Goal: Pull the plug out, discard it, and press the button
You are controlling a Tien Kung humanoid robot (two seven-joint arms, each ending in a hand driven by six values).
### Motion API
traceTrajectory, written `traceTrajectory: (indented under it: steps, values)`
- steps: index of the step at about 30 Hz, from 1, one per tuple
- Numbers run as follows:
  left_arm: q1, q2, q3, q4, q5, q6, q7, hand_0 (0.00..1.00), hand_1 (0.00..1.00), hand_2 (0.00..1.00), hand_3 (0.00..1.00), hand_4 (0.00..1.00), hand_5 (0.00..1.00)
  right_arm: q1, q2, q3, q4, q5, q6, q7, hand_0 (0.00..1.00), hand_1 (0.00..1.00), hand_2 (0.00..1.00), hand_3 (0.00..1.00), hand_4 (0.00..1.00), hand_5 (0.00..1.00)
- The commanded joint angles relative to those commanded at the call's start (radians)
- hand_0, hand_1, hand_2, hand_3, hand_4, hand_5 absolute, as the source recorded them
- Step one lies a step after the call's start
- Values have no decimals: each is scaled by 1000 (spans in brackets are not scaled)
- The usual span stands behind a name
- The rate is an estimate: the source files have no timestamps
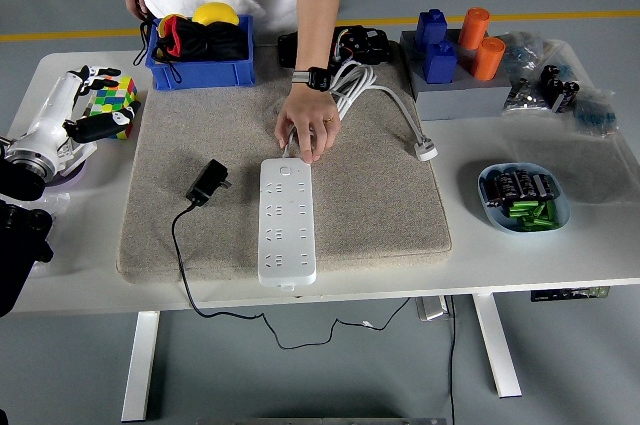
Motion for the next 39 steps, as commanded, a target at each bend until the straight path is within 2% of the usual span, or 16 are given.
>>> traceTrajectory:
  steps: [39]
  values:
    - [14,3,6,-17,2,6,3,835,808,719,771,722,298,-4,0,-21,0,5,-5,-3,740,660,643,610,660,475]
